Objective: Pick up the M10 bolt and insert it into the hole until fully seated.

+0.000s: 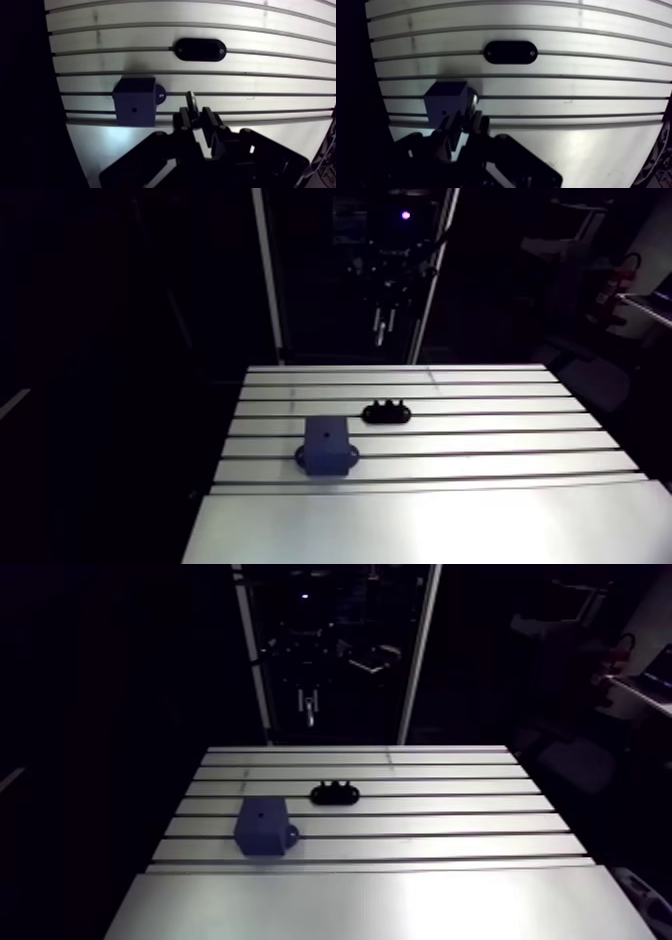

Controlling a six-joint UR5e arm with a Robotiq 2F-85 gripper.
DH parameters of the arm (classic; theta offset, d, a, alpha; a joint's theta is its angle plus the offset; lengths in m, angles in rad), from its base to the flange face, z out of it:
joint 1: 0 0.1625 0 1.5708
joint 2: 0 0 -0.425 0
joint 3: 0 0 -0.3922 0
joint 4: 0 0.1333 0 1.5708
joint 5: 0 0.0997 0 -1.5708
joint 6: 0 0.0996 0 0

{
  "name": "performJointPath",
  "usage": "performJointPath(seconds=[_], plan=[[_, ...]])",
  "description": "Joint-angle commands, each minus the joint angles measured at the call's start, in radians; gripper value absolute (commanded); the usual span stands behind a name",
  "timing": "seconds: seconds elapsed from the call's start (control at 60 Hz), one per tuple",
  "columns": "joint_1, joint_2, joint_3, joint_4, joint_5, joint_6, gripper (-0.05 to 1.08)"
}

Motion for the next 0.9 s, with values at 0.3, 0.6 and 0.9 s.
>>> performJointPath(seconds=[0.3, 0.6, 0.9], plan=[[0.092, 0.047, -0.042, 0.115, -0.011, 0.0, 1.08], [0.142, 0.051, -0.046, 0.112, -0.014, -0.005, 1.08], [0.19, 0.093, -0.068, 0.114, -0.014, -0.005, 1.08]])
